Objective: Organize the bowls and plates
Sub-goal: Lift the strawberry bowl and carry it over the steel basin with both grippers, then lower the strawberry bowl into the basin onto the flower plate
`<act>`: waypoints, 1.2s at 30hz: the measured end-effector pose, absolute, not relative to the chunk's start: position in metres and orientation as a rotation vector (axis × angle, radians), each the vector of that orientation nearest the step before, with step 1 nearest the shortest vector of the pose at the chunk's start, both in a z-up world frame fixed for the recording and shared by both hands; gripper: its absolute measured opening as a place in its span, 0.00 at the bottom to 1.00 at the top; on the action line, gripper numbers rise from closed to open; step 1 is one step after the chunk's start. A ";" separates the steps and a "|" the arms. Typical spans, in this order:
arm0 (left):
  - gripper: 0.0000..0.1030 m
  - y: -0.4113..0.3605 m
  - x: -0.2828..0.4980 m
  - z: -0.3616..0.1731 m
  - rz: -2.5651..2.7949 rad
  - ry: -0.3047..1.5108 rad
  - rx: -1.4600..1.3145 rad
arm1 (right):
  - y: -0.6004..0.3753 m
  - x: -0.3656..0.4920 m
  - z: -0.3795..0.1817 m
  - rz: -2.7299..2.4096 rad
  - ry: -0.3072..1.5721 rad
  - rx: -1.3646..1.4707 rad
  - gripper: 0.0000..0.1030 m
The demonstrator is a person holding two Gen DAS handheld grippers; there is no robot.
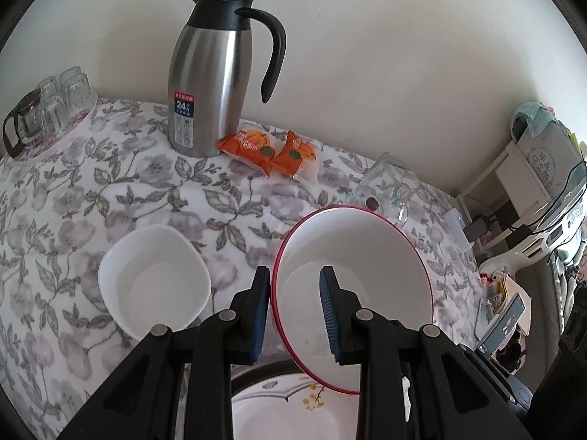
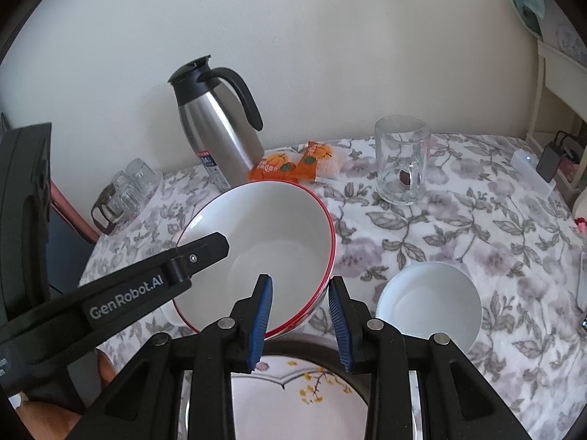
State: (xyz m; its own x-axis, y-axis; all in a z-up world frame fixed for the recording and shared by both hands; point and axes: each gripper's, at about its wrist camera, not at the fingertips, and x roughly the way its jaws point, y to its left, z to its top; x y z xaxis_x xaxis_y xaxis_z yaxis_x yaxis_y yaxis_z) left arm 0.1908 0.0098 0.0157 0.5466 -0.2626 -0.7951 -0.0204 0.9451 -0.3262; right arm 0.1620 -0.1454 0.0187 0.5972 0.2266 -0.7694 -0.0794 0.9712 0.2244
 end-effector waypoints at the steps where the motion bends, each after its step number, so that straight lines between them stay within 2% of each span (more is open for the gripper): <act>1: 0.28 0.010 0.188 0.015 -0.145 0.988 -0.314 | -0.146 0.160 0.019 0.179 0.917 0.172 0.33; 36: 0.28 0.014 0.095 -0.032 -0.140 1.105 -0.290 | -0.136 0.075 -0.032 0.162 1.076 0.127 0.33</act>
